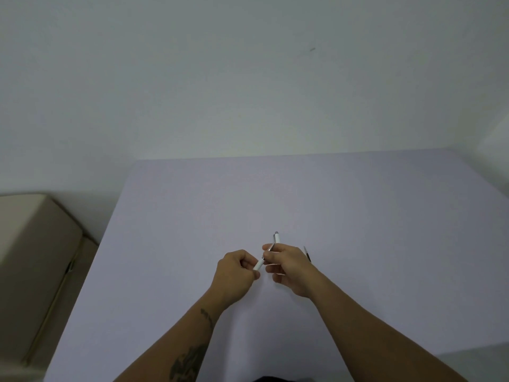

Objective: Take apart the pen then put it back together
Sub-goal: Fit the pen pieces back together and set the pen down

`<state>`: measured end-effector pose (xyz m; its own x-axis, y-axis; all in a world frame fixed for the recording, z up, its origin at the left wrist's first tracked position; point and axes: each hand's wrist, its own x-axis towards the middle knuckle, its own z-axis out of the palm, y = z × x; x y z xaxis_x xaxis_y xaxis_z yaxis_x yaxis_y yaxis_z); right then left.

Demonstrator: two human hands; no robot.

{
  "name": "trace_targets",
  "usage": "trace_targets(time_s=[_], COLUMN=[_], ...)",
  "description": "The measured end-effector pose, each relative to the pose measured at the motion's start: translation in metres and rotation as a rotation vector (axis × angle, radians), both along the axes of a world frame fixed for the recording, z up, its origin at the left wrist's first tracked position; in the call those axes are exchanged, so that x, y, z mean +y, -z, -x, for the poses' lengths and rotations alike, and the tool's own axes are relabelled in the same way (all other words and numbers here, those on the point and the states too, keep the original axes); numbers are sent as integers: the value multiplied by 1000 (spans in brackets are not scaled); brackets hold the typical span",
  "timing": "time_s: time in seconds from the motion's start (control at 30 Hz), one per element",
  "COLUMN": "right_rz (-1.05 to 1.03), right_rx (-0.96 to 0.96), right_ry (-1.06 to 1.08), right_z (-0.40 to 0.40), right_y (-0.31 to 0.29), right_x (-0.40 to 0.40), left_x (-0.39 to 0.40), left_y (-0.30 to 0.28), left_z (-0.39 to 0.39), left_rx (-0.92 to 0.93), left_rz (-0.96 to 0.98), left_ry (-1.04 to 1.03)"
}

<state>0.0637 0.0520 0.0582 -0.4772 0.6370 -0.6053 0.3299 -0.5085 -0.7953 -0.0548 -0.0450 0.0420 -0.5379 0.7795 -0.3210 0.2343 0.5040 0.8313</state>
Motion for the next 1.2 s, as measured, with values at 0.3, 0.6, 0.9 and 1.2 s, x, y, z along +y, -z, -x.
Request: trace_targets(time_s=[0.3,0.6,0.9,1.2], right_rz=[-35,-137,-152,-242], right_rx=[-16,-43,10,-77], right_ry=[27,12,-18,-67], right_z=[3,7,4,11], right_y=[-2,-5,-11,-14], right_x=[0,3,7,5], left_x=[-1,-1,2,2], left_y=[-4,-8,-12,-14], left_z=[7,9,11,10], left_rx=[-8,-39,-74,-78], left_rz=[17,5,-5,-11], left_ry=[24,29,13,30])
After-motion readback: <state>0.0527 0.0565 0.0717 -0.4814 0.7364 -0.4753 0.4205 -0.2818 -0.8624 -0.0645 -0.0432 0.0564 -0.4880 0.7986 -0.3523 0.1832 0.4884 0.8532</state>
